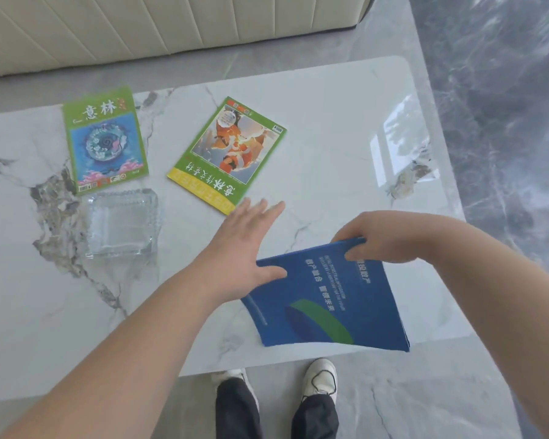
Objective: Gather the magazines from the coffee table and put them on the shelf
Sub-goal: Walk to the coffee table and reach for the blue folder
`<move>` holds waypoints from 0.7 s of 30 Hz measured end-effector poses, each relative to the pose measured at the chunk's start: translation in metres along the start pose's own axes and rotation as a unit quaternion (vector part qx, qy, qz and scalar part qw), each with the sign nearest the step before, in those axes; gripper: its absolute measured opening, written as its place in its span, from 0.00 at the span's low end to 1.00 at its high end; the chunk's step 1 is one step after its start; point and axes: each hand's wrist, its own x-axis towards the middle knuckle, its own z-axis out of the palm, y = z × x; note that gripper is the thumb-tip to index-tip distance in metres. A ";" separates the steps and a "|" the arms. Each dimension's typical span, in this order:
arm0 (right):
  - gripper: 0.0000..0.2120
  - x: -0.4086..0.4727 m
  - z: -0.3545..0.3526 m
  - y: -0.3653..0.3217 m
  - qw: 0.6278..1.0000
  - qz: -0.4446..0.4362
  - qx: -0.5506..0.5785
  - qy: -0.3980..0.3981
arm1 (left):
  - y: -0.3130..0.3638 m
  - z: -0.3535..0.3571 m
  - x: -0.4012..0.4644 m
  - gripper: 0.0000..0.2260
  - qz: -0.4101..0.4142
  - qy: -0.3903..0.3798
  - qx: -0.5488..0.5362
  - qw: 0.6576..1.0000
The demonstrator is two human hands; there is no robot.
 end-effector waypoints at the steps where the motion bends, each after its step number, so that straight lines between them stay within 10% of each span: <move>1: 0.11 0.008 -0.003 -0.010 1.000 -0.006 -0.005 -0.003 | -0.008 0.003 0.005 0.37 -0.012 -0.037 -0.008 0.999; 5: 0.12 0.049 -0.006 -0.037 0.993 0.010 0.114 0.022 | -0.060 0.017 0.012 0.06 -0.086 -0.073 -0.195 0.974; 14: 0.08 0.116 0.044 -0.016 0.895 0.109 0.427 0.065 | -0.146 0.038 0.003 0.11 -0.215 -0.041 -0.424 0.879; 19: 0.10 0.144 0.084 -0.022 0.732 0.097 0.667 0.095 | -0.164 0.071 0.003 0.09 -0.288 -0.036 -0.486 0.825; 21: 0.11 0.154 0.101 -0.028 0.736 0.119 0.652 0.134 | -0.165 0.081 0.003 0.08 -0.320 -0.016 -0.493 0.809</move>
